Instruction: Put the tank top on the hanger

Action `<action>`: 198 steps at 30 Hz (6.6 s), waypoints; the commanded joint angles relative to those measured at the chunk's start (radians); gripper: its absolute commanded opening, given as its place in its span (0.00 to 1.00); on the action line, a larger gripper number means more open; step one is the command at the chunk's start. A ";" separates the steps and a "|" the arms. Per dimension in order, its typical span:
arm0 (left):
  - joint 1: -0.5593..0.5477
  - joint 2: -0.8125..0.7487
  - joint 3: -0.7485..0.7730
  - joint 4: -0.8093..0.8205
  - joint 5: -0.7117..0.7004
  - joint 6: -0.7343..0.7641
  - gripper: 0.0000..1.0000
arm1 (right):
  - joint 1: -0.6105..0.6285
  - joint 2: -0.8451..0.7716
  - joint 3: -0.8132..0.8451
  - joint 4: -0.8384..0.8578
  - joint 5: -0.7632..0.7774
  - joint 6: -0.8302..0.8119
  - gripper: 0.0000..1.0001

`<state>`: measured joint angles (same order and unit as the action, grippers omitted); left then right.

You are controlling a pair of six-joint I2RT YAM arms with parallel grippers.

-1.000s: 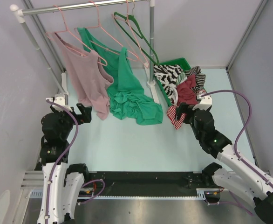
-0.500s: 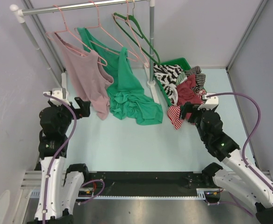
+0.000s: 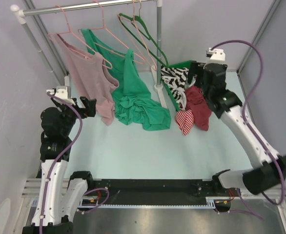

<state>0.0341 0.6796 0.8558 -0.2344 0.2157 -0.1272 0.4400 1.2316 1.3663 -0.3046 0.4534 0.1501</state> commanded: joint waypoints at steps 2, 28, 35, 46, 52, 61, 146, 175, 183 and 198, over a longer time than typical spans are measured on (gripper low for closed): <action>-0.019 -0.005 -0.009 0.020 -0.022 0.032 0.99 | -0.138 0.221 0.037 -0.151 -0.140 0.107 1.00; -0.025 0.001 -0.015 -0.013 -0.108 0.043 0.99 | -0.285 0.390 -0.286 -0.027 -0.329 0.270 0.42; -0.026 0.005 -0.018 -0.014 -0.108 0.040 0.99 | -0.293 0.332 -0.248 -0.069 -0.315 0.256 0.17; -0.026 0.002 -0.020 -0.013 -0.105 0.035 0.99 | -0.351 0.264 0.108 -0.148 -0.344 0.152 0.00; -0.025 -0.002 -0.023 -0.008 -0.111 0.035 0.99 | -0.334 0.309 0.416 -0.225 -0.472 0.115 0.00; -0.025 -0.002 -0.024 -0.006 -0.108 0.034 0.99 | -0.216 0.128 0.584 -0.104 -0.469 0.091 0.00; -0.643 0.167 -0.021 -0.095 -0.074 0.187 0.99 | 0.332 -0.190 -0.170 -0.025 -0.346 0.089 0.81; -0.643 0.121 -0.034 -0.118 -0.243 0.178 1.00 | 0.149 0.594 0.743 0.071 -0.611 -0.020 0.65; -0.643 0.118 -0.034 -0.121 -0.245 0.178 0.99 | 0.146 0.681 0.827 0.022 -0.553 -0.050 0.65; -0.643 0.113 -0.034 -0.123 -0.251 0.179 0.99 | 0.146 0.753 0.899 0.013 -0.469 -0.073 0.63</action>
<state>-0.6022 0.8104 0.8024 -0.3626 -0.0238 0.0452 0.5877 1.9717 2.2032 -0.3103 -0.0437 0.0925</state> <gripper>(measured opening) 0.994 0.641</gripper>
